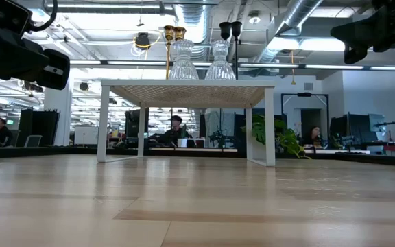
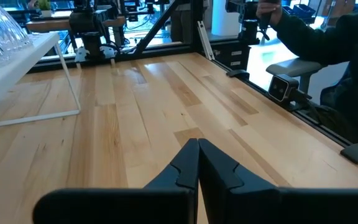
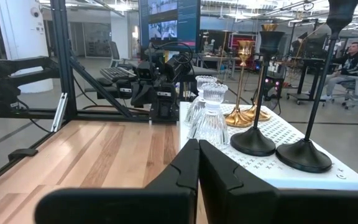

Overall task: Pick & Place candle stick holders
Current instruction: Return to Home Position

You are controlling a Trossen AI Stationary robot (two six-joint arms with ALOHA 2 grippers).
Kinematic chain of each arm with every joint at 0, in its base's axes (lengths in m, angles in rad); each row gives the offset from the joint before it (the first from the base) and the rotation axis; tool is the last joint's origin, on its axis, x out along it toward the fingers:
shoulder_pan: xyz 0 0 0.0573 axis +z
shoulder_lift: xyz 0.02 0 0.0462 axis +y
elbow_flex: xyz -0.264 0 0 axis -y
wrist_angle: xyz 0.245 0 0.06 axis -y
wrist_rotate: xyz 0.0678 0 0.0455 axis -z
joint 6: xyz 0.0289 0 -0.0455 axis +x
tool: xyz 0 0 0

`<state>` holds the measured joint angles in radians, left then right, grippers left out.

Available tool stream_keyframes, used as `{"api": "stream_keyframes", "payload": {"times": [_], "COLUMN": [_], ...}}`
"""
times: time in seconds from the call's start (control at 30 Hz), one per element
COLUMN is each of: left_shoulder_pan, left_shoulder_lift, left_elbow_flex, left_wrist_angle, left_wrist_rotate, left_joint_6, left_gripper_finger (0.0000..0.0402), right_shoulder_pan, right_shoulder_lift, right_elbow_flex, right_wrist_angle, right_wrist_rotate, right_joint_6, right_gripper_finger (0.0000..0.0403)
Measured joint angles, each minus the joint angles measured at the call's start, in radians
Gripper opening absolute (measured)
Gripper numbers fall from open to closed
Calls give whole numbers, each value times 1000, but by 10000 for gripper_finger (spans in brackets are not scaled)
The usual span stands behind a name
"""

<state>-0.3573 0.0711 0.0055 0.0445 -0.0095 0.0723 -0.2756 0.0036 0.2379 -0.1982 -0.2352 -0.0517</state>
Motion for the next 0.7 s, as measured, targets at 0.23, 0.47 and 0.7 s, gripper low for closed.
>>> {"api": "stream_keyframes", "payload": {"times": [0.23,0.47,0.7], "left_shoulder_pan": [0,0,0], "left_shoulder_lift": [1,1,1], "left_elbow_flex": [0,0,0], "left_wrist_angle": [2,8,8], "left_wrist_rotate": [-1,-1,-1], "left_joint_6": [-1,1,1], "left_gripper_finger": [6,6,6], "right_shoulder_pan": [0,0,4], "right_shoulder_lift": [0,2,0], "right_elbow_flex": [0,0,-18], "right_wrist_angle": [-1,-40,43], "right_wrist_rotate": [5,30,45], "right_joint_6": [0,95,130], "right_gripper_finger": [0,0,0]}}
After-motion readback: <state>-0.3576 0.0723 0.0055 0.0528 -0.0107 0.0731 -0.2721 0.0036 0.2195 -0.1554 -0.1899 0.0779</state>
